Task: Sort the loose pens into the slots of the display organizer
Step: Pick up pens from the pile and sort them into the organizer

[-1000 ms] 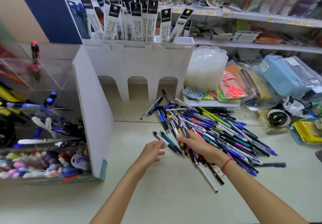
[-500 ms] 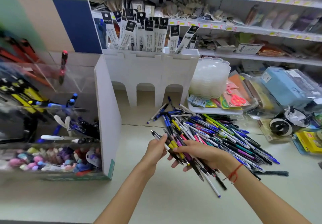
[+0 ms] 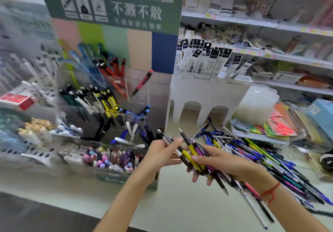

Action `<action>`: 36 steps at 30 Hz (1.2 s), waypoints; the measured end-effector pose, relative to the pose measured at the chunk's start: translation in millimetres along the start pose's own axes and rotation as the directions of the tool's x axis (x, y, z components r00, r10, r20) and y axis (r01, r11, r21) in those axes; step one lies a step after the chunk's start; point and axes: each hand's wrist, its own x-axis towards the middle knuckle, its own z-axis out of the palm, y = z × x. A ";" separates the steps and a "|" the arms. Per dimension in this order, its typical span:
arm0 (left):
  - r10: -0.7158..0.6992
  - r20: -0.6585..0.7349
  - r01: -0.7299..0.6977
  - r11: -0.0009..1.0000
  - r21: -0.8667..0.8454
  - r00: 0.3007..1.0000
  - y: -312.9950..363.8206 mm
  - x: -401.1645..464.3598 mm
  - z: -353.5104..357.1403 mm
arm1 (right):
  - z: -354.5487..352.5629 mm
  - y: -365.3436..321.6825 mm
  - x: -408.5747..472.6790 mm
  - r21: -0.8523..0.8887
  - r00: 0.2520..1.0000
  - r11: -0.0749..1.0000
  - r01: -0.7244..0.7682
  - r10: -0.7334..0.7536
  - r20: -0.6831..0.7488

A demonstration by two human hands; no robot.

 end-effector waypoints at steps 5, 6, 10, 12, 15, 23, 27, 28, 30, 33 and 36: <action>0.065 -0.045 -0.064 0.998 0.012 0.997 15.1 -13.8 -60.1 | 46.2 -44.3 24.2 -0.104 0.996 0.994 0.038 -0.029 0.082; 0.077 -0.058 -0.078 0.997 -0.013 0.995 17.3 -15.3 -72.1 | 54.4 -50.5 29.7 -0.104 0.997 0.994 0.045 -0.039 0.059; 0.099 -0.168 -0.126 0.979 -0.161 0.981 21.9 -19.3 -117.7 | 81.0 -68.9 49.3 -0.117 0.973 0.989 0.092 -0.115 -0.199; 0.088 -0.241 -0.150 0.956 -0.253 0.966 22.4 -22.9 -141.7 | 91.8 -75.7 60.1 -0.141 0.900 0.977 0.162 -0.205 -0.386; 0.050 -0.264 -0.161 0.894 -0.419 0.963 23.4 -31.3 -171.1 | 108.3 -85.9 75.5 -0.109 0.771 0.957 0.270 -0.283 -0.571; -0.075 -0.270 -0.167 0.621 -0.766 0.960 21.4 -40.4 -204.5 | 164.4 -106.5 116.1 0.196 0.752 0.855 0.479 -0.285 -0.594; -0.032 -0.240 -0.161 0.657 -0.736 0.970 16.6 -46.6 -203.8 | 184.3 -110.5 131.8 0.116 0.725 0.856 0.503 -0.345 -0.596; -0.029 -0.225 -0.140 0.706 -0.694 0.974 15.2 -46.7 -202.3 | 187.1 -113.0 133.2 0.090 0.712 0.860 0.502 -0.352 -0.607; -0.018 -0.214 -0.117 0.793 -0.598 0.977 13.9 -45.8 -200.3 | 189.2 -120.1 132.7 0.042 0.674 0.865 0.499 -0.357 -0.647; 0.042 -0.193 -0.126 0.885 -0.448 0.980 15.2 -42.9 -200.0 | 188.6 -132.0 130.5 -0.075 0.578 0.829 0.554 -0.448 -0.682; 0.104 -0.153 -0.153 0.921 -0.357 0.983 18.3 -41.4 -201.0 | 176.8 -137.9 133.9 -0.142 0.431 0.784 0.604 -0.471 -0.769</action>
